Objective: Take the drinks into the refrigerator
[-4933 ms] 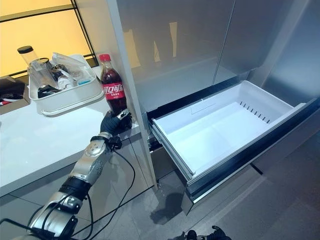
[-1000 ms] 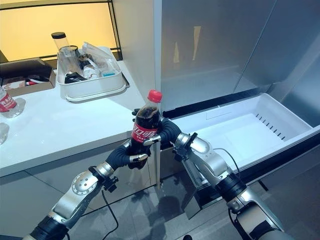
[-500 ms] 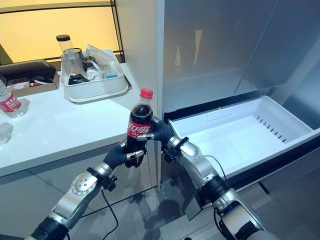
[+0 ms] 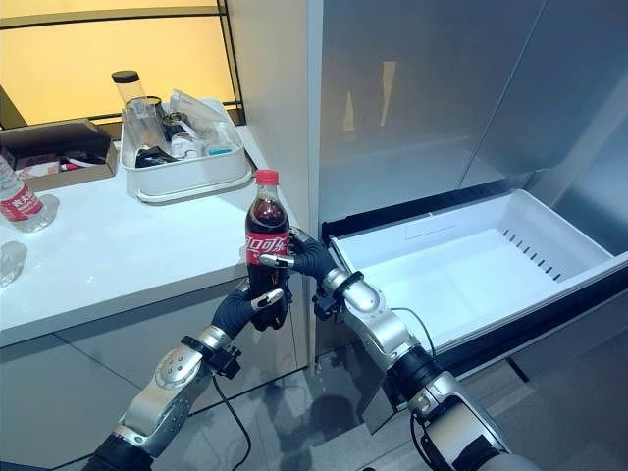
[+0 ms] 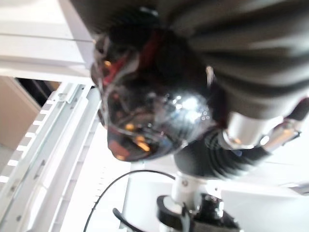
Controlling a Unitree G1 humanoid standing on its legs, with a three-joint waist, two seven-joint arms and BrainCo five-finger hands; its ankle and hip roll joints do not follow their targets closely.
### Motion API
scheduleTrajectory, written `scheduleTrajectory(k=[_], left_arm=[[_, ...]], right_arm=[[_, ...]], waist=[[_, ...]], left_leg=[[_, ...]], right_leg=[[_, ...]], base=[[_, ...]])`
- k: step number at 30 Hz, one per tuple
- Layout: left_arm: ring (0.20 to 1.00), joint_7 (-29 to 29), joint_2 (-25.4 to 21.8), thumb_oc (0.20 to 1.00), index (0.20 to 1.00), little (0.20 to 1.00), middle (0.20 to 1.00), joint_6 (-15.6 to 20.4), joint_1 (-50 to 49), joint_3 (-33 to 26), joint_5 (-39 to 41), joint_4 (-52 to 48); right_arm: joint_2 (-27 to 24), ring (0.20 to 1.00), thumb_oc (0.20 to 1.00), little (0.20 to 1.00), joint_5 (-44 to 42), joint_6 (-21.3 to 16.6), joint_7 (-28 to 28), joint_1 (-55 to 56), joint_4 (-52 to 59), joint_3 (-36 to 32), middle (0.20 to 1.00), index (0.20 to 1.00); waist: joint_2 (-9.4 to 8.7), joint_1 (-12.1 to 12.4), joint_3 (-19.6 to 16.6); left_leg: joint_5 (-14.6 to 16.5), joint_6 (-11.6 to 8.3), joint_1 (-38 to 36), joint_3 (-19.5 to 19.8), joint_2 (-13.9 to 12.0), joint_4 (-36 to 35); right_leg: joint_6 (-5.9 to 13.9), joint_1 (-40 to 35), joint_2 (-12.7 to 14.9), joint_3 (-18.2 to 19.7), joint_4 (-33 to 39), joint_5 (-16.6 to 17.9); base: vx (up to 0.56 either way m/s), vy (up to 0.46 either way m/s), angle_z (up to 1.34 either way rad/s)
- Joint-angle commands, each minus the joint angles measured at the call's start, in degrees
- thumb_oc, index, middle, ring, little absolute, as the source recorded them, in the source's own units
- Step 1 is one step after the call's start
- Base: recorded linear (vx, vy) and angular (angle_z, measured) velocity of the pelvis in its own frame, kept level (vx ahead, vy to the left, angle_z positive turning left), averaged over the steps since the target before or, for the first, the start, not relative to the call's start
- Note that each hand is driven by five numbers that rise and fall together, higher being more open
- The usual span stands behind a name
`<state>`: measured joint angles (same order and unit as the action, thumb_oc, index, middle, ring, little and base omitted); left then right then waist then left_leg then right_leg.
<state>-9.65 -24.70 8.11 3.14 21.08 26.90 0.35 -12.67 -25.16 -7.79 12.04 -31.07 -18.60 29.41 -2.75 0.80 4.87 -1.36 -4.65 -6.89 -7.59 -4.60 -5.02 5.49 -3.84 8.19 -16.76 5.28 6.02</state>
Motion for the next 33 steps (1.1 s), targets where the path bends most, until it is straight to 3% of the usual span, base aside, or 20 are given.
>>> scheduleTrajectory(k=[1, 2, 3, 20, 33], left_arm=[[0.2, -3.0, 0.8, 0.2, 0.2, 0.2, 0.2, 7.2, 6.8, 2.6, -0.9, -7.8], [0.464, -3.0, 0.8, 0.464, 0.464, 0.464, 0.464, 7.0, 6.5, 2.4, -0.7, -7.7], [1.0, -3.0, 0.9, 1.0, 1.0, 1.0, 1.0, 6.9, 6.3, 2.3, -0.5, -7.6], [1.0, -1.4, 3.4, 1.0, 1.0, 1.0, 1.0, 5.6, -4.3, -4.2, 3.1, -4.6], [1.0, -1.7, 2.9, 1.0, 1.0, 1.0, 1.0, 5.2, -9.9, -8.6, 2.1, -4.6]], right_arm=[[-0.6, 0.2, 0.2, 0.2, -0.7, -0.9, -3.7, -2.4, -3.4, -5.4, 0.2, 0.2], [-0.7, 0.2, 0.2, 0.2, -0.8, -0.8, -3.7, -2.3, -3.5, -5.6, 0.2, 0.2], [-0.7, 0.2, 0.2, 0.2, -0.8, -0.8, -3.7, -2.1, -3.4, -5.6, 0.2, 0.2], [-6.1, 0.2, 0.2, 0.2, -0.8, -2.5, -7.1, 2.8, 1.0, -13.2, 0.2, 0.2], [-12.7, 0.2, 0.2, 0.2, -3.6, -6.5, -12.1, 6.6, 10.8, -26.3, 0.2, 0.2]], waist=[[-1.02, 1.1, -0.7], [-1.01, 1.1, -0.7], [-1.01, 1.1, -0.8], [-1.31, 1.6, -0.6], [-1.68, 1.5, -0.3]], left_leg=[[2.6, 1.38, 1.6, 1.4, 1.1, 0.0], [2.6, 1.37, 1.6, 1.4, 1.1, 0.0], [2.6, 1.35, 1.6, 1.4, 1.1, 0.0], [2.1, 1.32, 2.2, 1.2, 0.9, 0.0], [2.3, 1.47, 2.6, 1.1, 0.9, 0.0]], right_leg=[[2.42, -4.0, 1.6, -2.2, -1.7, -4.5], [2.41, -4.0, 1.6, -2.2, -1.6, -4.5], [2.41, -4.0, 1.6, -2.2, -1.6, -4.4], [2.3, -3.4, 1.2, -1.6, -0.8, -3.8], [2.49, -2.7, 0.9, -1.1, -0.7, -3.6]], base=[[0.0, 0.0, 0.0], [0.0, 0.0, 0.0], [0.0, 0.0, 0.0], [-0.01, -0.001, 0.01], [0.0, 0.0, 0.0]])
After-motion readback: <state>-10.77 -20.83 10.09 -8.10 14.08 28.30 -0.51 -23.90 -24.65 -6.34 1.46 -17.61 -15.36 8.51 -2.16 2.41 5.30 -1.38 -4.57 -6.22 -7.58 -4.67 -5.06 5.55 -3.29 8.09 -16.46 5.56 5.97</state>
